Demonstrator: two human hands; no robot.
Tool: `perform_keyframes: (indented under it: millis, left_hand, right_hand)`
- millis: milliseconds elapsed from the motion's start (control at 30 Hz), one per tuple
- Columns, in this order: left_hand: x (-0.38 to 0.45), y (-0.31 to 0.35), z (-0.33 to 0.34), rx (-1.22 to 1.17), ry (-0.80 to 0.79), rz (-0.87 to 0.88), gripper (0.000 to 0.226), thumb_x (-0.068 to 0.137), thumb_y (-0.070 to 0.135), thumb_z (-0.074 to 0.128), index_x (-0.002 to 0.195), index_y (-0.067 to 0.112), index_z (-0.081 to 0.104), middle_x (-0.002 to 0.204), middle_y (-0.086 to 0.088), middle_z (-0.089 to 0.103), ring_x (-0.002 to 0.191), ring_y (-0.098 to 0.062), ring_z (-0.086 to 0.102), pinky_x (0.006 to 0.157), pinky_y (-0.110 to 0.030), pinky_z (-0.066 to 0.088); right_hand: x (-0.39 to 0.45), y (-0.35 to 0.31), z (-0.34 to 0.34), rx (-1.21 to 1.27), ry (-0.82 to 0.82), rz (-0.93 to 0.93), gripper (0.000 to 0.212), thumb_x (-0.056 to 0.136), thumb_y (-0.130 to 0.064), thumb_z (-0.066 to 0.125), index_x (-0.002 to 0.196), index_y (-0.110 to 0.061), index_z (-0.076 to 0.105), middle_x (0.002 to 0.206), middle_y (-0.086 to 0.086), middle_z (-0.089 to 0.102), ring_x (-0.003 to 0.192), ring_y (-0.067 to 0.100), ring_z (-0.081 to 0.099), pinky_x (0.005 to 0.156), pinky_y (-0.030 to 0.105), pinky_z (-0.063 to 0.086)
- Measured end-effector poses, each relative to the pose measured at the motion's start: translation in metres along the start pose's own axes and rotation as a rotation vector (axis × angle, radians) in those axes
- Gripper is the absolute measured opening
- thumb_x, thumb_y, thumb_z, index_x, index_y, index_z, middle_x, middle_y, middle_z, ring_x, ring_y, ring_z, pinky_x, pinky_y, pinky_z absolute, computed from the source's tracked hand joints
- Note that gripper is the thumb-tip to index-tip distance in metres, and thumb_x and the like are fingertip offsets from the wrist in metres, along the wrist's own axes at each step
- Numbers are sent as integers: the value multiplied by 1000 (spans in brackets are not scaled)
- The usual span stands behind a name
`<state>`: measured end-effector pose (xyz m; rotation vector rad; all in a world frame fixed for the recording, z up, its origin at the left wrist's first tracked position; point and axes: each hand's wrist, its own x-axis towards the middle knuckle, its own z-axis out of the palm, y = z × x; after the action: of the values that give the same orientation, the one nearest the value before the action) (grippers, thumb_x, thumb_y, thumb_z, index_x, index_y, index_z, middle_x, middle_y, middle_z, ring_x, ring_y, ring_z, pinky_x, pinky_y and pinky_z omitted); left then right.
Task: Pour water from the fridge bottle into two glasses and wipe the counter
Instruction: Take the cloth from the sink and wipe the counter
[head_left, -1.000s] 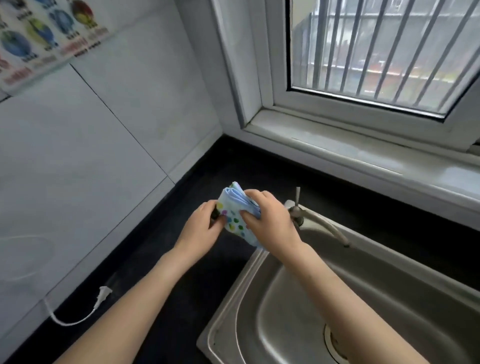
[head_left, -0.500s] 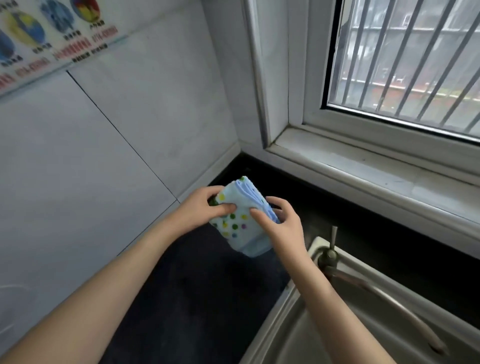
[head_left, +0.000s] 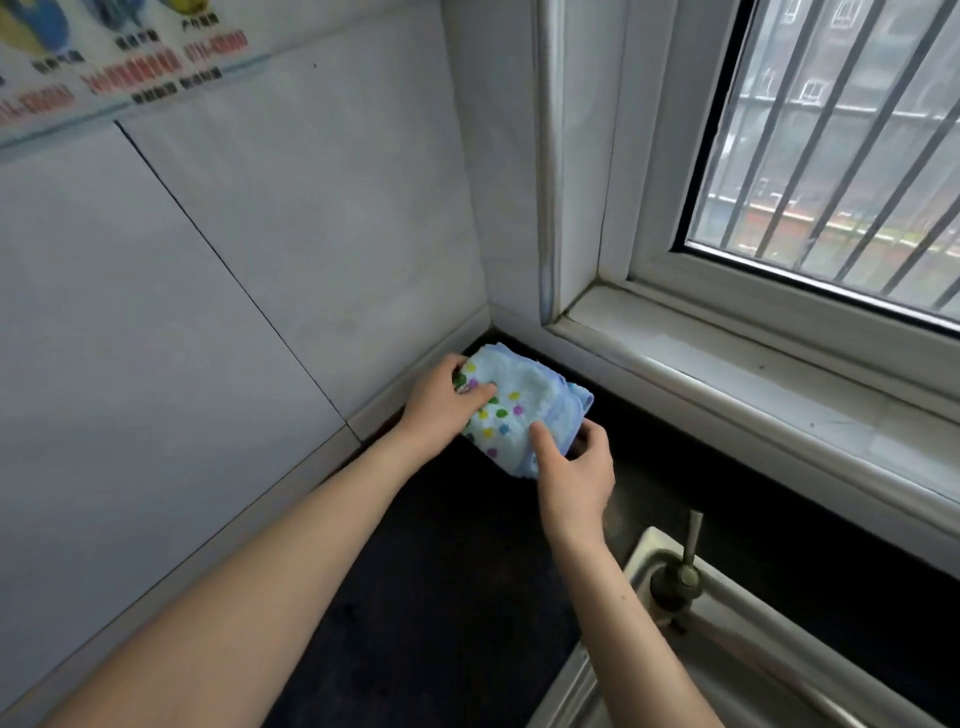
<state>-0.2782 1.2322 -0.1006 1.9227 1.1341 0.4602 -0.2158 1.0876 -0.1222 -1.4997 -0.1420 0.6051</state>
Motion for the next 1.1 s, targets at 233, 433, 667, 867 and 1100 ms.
perform_keyframes:
  millis: [233,433,667,867,1100]
  left_hand:
    - [23,-13,10,308,-20,173,42,92,16,54,132,8,45,121,-11,58,109,-24,56,77,-21,36]
    - [9,-27,17,554,-56,381,55,95,20,50,146,10,31,143,-15,39,129,-27,42,106,-32,33]
    - [2,-52,24,908,-190,515,55,103,38,26,153,21,11,161,-4,6,148,-19,5,118,-31,-2]
    - [9,-48,26,954,-178,502,54,103,37,20,153,24,2,161,-3,1,148,-17,-1,119,-32,-2]
    - [14,-62,34,1031,-193,511,55,103,35,17,152,17,-2,161,-4,-5,148,-17,-6,120,-34,-3]
  right_hand:
    - [33,9,26,-406,22,-89,24,90,-24,58,107,-6,59,92,2,63,81,15,61,63,21,46]
    - [37,22,25,-485,56,-136,25,88,-20,62,108,-5,58,101,9,65,92,25,62,72,29,43]
    - [45,27,26,-434,42,-194,50,87,-13,67,131,-6,45,117,13,60,108,28,59,89,33,48]
    - [46,32,39,-950,1,-753,50,89,-8,60,137,1,48,139,19,50,133,32,43,113,40,35]
    - [60,60,31,-1186,-175,-790,57,98,-33,25,139,1,48,144,19,48,138,33,40,114,44,30]
